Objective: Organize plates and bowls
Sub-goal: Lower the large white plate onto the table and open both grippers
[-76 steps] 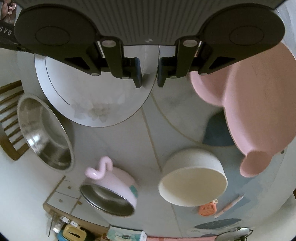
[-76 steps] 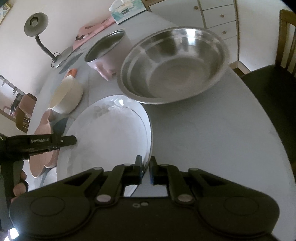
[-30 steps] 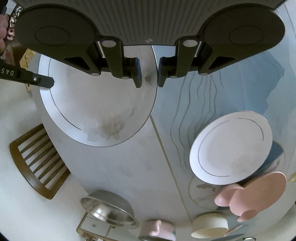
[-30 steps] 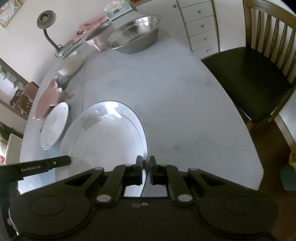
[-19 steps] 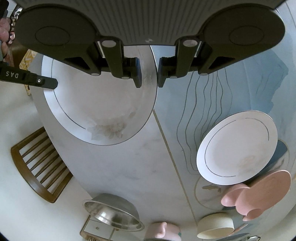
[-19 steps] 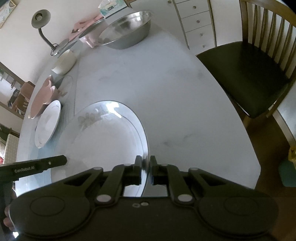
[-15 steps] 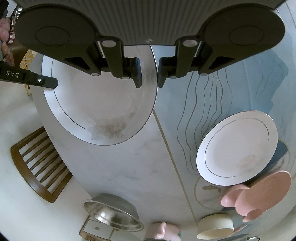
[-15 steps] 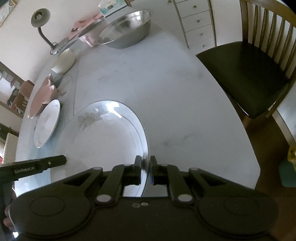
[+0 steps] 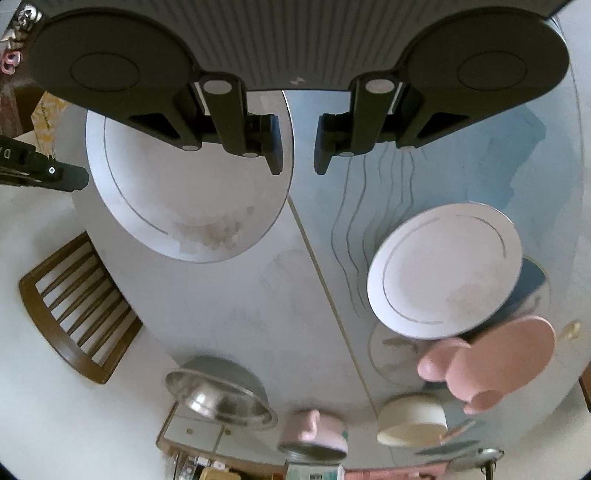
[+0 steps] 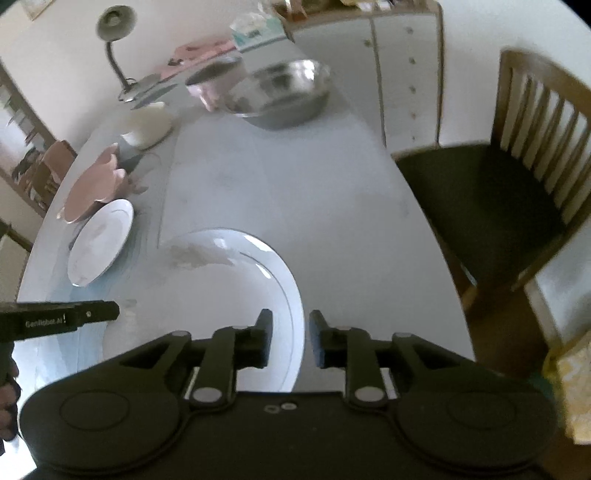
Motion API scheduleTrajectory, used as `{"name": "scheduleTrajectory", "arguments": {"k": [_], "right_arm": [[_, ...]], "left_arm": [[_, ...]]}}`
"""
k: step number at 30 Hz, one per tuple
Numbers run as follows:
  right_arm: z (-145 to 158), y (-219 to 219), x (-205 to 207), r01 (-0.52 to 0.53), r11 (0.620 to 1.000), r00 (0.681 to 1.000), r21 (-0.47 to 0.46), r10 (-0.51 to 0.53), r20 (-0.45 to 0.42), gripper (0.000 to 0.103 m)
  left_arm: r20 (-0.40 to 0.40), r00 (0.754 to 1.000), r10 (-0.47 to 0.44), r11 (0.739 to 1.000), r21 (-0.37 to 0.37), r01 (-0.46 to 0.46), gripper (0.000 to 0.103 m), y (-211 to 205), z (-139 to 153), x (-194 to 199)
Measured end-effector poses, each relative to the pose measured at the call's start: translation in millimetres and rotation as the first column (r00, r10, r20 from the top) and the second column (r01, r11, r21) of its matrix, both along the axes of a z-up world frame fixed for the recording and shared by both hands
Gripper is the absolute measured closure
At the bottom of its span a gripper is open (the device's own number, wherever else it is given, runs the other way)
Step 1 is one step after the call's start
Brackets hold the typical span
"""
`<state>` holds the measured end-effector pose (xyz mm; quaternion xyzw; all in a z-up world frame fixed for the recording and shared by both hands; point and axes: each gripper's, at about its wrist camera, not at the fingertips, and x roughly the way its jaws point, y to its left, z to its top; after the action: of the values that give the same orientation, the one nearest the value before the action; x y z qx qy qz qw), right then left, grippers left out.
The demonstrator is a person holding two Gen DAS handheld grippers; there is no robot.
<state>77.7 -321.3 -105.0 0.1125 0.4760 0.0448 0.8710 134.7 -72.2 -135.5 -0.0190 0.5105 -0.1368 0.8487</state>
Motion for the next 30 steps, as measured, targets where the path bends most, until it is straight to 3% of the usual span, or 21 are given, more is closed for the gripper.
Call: {"name": "scheduleTrajectory", "arguments": {"k": [11, 13, 14, 15, 17, 26, 30], "right_arm": [[44.6, 36.4, -13.0, -0.124, 0.990, 0.982, -0.073, 0.133, 0.136, 0.056], [51.6, 42.6, -14.3, -0.139, 0.987, 0.976, -0.081, 0.150, 0.157, 0.052], [54.1, 46.2, -14.6, -0.147, 0.986, 0.973, -0.084, 0.160, 0.165, 0.049], [58.3, 51.3, -14.7, -0.160, 0.983, 0.969, -0.089, 0.174, 0.176, 0.045], [63.8, 58.2, -15.0, -0.176, 0.980, 0.963, -0.093, 0.191, 0.191, 0.042], [83.8, 98.4, -4.1, -0.246, 0.963, 0.929, -0.110, 0.266, 0.255, 0.021], [88.9, 114.7, 5.4, -0.266, 0.957, 0.915, -0.117, 0.289, 0.281, 0.003]], "left_arm": [[0.136, 0.991, 0.014, 1.000, -0.023, -0.011, 0.084, 17.1, 37.8, -24.4], [0.159, 0.987, 0.019, 1.000, -0.020, -0.016, 0.077, 20.7, 44.2, -29.7], [0.173, 0.985, 0.025, 1.000, -0.019, -0.022, 0.067, 22.6, 48.0, -33.2], [0.188, 0.982, 0.035, 0.999, -0.022, -0.031, 0.052, 25.3, 51.6, -36.4], [0.227, 0.972, 0.058, 0.998, -0.028, -0.053, 0.036, 31.4, 58.9, -42.9], [0.287, 0.950, 0.121, 0.993, -0.047, -0.112, 0.029, 56.9, 77.3, -51.4], [0.304, 0.941, 0.150, 0.989, -0.051, -0.142, 0.026, 69.3, 80.8, -49.5]]}}
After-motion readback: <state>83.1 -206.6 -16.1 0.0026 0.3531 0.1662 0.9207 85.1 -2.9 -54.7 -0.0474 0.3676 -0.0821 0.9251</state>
